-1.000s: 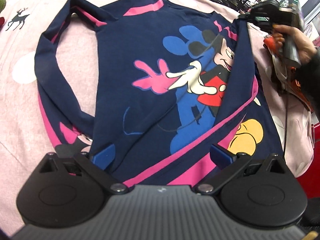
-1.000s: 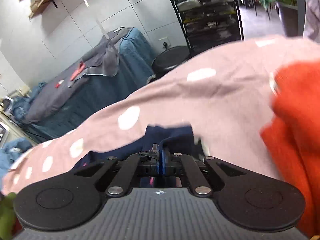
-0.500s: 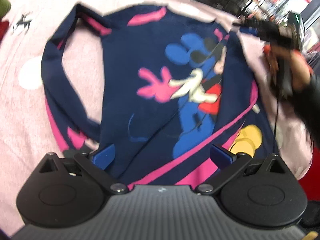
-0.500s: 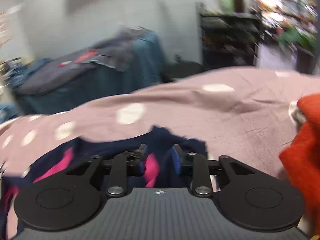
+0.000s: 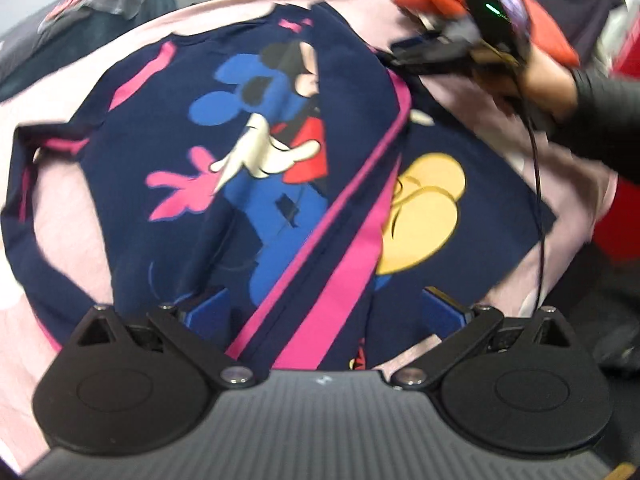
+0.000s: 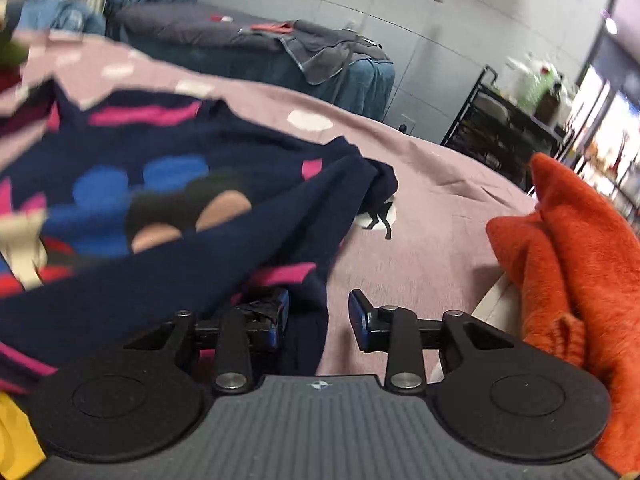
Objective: Fold small clothes
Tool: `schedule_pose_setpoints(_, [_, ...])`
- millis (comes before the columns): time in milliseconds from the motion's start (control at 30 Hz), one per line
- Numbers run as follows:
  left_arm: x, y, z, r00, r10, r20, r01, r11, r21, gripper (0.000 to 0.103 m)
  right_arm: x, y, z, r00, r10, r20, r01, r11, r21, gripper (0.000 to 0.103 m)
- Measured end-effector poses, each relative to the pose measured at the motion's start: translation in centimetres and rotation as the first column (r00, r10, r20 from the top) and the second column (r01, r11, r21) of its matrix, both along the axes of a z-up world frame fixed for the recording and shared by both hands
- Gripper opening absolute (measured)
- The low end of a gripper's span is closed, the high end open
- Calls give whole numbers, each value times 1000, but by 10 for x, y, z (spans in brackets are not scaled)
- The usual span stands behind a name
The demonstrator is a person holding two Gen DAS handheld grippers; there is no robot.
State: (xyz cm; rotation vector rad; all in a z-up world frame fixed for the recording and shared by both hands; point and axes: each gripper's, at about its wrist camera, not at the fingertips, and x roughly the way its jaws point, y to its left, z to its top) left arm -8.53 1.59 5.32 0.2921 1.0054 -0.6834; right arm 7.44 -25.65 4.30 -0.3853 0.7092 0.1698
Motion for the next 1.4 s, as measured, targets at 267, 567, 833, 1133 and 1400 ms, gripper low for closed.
schedule_pose_setpoints(267, [-2, -4, -6, 1000, -27, 3, 27, 999, 29, 47, 19, 2, -7, 999, -25, 36, 26, 999, -23, 7])
schedule_pose_setpoints(567, [-1, 12, 3, 996, -22, -87, 21, 1000, -4, 36, 17, -28, -8, 969, -244, 31, 239, 965, 108, 28])
schedule_pose_setpoints(833, [13, 48, 15, 983, 87, -164, -107, 987, -120, 85, -74, 6, 31, 983, 28, 184, -45, 995, 89, 96])
schedule_pose_setpoints(1133, [28, 64, 19, 969, 201, -143, -217, 970, -109, 88, -110, 62, 35, 924, 373, 89, -383, 905, 183, 64])
schedule_pose_setpoints(1400, [50, 111, 29, 898, 417, -137, -437, 883, -173, 94, -128, 119, 36, 784, 619, 51, -617, 769, 165, 63])
